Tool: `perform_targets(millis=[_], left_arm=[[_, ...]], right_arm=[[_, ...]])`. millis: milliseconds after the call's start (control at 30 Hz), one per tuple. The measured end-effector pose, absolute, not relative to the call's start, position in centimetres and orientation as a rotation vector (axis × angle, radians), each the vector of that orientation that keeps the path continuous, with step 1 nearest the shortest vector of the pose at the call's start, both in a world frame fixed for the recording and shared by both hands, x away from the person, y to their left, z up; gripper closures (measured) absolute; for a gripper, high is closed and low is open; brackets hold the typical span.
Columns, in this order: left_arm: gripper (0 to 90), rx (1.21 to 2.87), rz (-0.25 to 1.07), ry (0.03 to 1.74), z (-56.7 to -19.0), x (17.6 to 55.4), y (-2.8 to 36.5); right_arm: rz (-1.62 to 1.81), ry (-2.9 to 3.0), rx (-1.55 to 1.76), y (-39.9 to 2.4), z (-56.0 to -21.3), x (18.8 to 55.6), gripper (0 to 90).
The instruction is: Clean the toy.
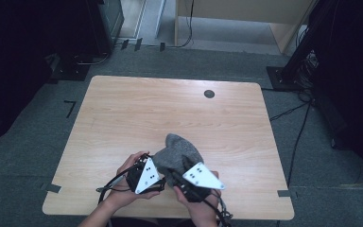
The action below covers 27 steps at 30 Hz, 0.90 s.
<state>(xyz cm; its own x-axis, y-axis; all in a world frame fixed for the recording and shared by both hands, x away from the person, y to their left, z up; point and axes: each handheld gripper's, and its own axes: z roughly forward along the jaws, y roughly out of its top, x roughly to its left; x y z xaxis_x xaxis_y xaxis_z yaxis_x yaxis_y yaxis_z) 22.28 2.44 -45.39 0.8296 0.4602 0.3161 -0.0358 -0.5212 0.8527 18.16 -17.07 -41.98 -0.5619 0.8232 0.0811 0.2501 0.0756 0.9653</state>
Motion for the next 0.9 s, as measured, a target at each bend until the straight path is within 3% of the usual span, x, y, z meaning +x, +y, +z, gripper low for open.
perform_targets(millis=[533, 733, 900], left_arm=[[34.5, 1.915, 0.532, 0.31, -44.4, 22.6, 4.0], [34.5, 1.934, 0.568, 0.288, -44.8, 22.4, 3.6], [34.5, 1.867, 0.529, 0.276, -43.9, 22.2, 4.3]], right_arm=[[1.666, 1.906, 1.357, -21.2, -43.8, 21.3, 70.9], [1.736, 1.875, 1.237, -20.6, -41.4, 20.1, 71.3], [1.725, 1.877, 1.272, -20.9, -42.1, 20.4, 73.5]])
